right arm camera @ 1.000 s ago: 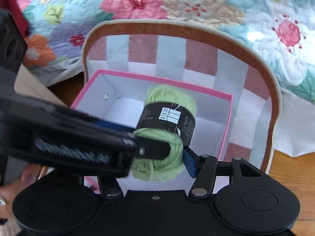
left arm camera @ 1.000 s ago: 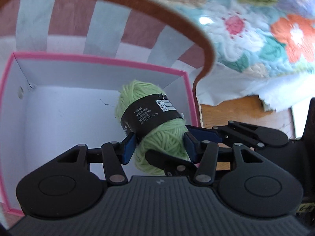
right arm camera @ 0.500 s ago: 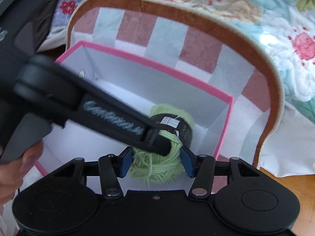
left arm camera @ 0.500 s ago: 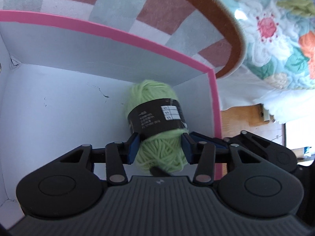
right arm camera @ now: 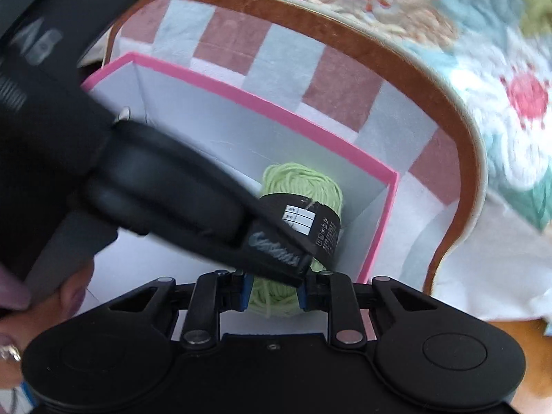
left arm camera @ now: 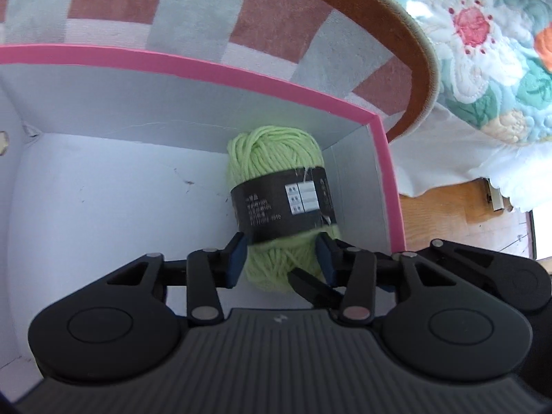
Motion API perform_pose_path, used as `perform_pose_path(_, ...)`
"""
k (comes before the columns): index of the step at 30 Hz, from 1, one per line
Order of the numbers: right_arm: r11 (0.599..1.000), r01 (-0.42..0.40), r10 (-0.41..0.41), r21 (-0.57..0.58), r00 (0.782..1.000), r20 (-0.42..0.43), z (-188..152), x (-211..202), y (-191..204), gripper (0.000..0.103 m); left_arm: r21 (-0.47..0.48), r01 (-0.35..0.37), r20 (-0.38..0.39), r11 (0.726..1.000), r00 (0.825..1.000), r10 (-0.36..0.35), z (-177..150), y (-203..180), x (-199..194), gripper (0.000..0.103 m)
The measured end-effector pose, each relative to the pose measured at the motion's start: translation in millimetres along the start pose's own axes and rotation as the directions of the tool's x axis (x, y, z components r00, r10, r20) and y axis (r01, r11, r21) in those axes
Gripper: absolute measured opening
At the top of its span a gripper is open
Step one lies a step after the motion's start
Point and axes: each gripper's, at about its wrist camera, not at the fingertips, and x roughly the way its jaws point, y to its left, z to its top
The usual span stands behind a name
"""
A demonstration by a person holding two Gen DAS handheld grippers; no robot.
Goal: Organize objects
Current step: 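Lift the yarn skein with the left gripper and release it inside the pink box, then move the left gripper back to the blue wet-wipe pack and grasp it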
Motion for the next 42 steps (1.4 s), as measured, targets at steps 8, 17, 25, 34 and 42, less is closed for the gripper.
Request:
perform_pose_path(8, 0.924, -0.255, 0.216, 0.286, 0.963, 0.16, -38, -65, -27, 0.05, 0.095, -0.155, 0.1, 0.983, 0.984, 0.146, -39, -2, -82, 0.073)
perform_pose_path(17, 0.928, -0.295, 0.227, 0.229, 0.932, 0.283, -63, -156, -1, 0.07, 0.139, -0.248, 0.149, 0.959, 0.962, 0.228, -110, -25, -195, 0.077)
perform_pose_path(25, 0.955, -0.284, 0.242, 0.086, 0.912, 0.331, -86, -242, 41, 0.086, 0.217, -0.276, 0.162, 0.936, 0.956, 0.245, -154, -32, -259, 0.089)
perform_pose_path(34, 0.947, -0.317, 0.292, 0.046, 0.915, 0.279, -122, -246, 82, 0.091, 0.203, -0.232, 0.169, 0.951, 0.965, 0.199, -194, 2, -268, 0.095)
perform_pose_path(42, 0.914, -0.395, 0.379, 0.091, 0.912, 0.158, -144, -176, 118, 0.091, 0.173, -0.221, 0.088, 0.96, 0.974, 0.209, -219, 50, -228, 0.094)
